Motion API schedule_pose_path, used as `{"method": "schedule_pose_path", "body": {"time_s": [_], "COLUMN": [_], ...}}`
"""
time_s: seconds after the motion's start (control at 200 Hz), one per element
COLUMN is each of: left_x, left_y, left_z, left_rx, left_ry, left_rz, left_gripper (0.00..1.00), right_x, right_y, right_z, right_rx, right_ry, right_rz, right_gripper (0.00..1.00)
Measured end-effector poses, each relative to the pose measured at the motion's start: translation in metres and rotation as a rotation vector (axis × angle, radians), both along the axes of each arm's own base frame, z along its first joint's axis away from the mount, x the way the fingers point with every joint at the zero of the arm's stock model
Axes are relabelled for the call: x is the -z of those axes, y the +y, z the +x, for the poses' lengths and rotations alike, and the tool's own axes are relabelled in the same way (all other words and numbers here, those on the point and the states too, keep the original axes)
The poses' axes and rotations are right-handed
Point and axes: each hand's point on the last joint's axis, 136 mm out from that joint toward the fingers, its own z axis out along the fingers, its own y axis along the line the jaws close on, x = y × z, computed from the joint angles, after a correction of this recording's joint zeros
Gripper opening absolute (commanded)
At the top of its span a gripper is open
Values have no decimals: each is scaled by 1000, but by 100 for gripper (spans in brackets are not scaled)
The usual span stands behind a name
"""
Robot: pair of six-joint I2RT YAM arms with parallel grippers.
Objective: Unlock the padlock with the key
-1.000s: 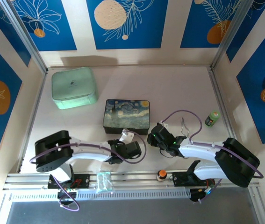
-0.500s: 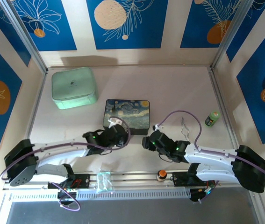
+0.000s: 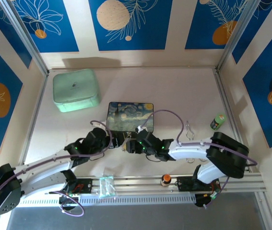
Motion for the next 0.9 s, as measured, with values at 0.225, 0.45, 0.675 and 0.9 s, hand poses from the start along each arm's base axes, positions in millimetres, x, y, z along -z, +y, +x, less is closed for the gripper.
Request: {"method": "schedule_pose_path", "body": {"time_s": [0.225, 0.45, 0.675, 0.9], "left_x": [22, 26, 26, 30], "left_y": [18, 23, 25, 28], "left_z": [-12, -13, -11, -11], "left_rx": [-39, -61, -72, -80], "left_ry": [30, 37, 31, 32], "left_rz": [-18, -24, -20, -15], "left_gripper": [89, 89, 89, 89], "right_x": [17, 18, 22, 26], "right_y": [18, 25, 35, 34], "right_z": [6, 9, 11, 11], "right_rx": [-26, -40, -59, -59], "right_ry": [31, 15, -16, -47], "right_rz": [-28, -35, -80, -138], "right_gripper": [57, 52, 46, 36]}}
